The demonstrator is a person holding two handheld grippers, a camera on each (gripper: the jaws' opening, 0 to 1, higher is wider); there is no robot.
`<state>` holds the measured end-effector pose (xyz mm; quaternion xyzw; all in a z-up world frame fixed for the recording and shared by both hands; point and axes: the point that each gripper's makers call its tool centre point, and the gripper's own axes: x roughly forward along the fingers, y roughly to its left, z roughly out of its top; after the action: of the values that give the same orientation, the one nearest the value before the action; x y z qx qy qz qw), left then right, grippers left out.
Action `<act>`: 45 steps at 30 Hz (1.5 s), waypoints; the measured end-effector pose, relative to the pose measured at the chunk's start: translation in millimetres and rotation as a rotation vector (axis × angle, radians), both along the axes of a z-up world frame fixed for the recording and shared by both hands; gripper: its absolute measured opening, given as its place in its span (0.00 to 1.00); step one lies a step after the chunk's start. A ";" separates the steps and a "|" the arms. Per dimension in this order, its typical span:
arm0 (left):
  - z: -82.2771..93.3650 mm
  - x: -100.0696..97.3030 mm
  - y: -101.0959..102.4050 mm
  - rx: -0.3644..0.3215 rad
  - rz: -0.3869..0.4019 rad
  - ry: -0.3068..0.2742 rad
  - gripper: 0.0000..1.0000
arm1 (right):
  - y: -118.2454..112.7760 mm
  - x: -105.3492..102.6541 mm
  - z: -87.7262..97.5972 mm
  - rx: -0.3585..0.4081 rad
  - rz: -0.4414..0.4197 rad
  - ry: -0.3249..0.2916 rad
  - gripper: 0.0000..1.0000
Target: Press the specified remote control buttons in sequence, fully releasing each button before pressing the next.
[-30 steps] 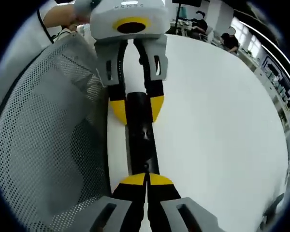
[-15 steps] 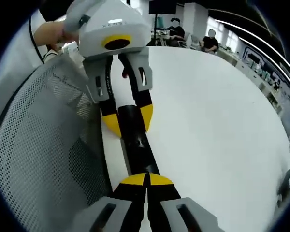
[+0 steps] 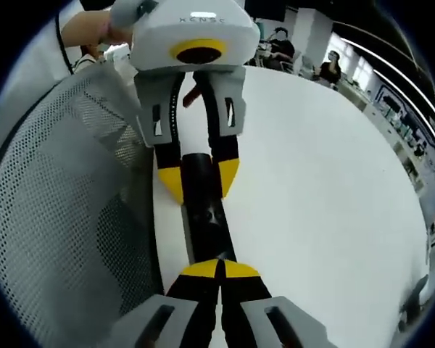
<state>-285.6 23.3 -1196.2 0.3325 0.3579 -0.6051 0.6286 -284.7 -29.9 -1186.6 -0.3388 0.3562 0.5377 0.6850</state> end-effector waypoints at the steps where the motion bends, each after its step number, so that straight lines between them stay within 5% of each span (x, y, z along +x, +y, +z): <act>1: 0.1 0.1 0.1 0.001 -0.003 -0.002 0.23 | -0.1 0.0 0.1 0.003 -0.004 -0.007 0.00; 5: 0.2 0.4 0.1 0.002 -0.004 -0.002 0.23 | -1.0 1.8 0.9 0.026 -0.024 -0.018 0.00; 9: 0.3 0.7 0.3 0.005 0.002 -0.001 0.23 | -0.4 4.0 3.6 0.079 -0.108 0.054 0.00; 14: 0.4 0.4 0.3 0.006 0.002 0.000 0.23 | 11.0 -1.1 4.9 0.088 -0.050 0.057 0.00; 25: 0.4 -0.3 0.5 -0.001 -0.004 -0.003 0.23 | 14.3 -2.0 0.0 -0.039 0.143 -0.013 0.00; 30: 0.2 0.1 0.1 0.005 -0.002 -0.002 0.23 | 12.3 -0.7 1.3 0.019 0.100 0.010 0.00; 33: 0.2 0.3 -0.4 0.004 -0.001 -0.001 0.23 | 11.6 -2.3 4.0 0.110 0.006 0.099 0.00; 35: 0.2 0.4 -0.7 0.002 -0.003 -0.001 0.23 | 9.6 0.5 2.7 0.110 -0.014 0.089 0.08; 41: 0.3 0.6 -1.0 -0.010 0.000 -0.002 0.23 | 12.6 0.2 1.7 0.102 0.036 0.108 0.07; 45: 0.3 0.5 0.6 -0.040 -0.006 -0.006 0.23 | 15.5 -2.9 0.8 0.039 0.203 0.076 0.08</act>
<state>-285.0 23.9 -1195.9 0.3229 0.3427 -0.6130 0.6344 -287.6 -14.4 -1185.8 -0.3392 0.3353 0.6234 0.6196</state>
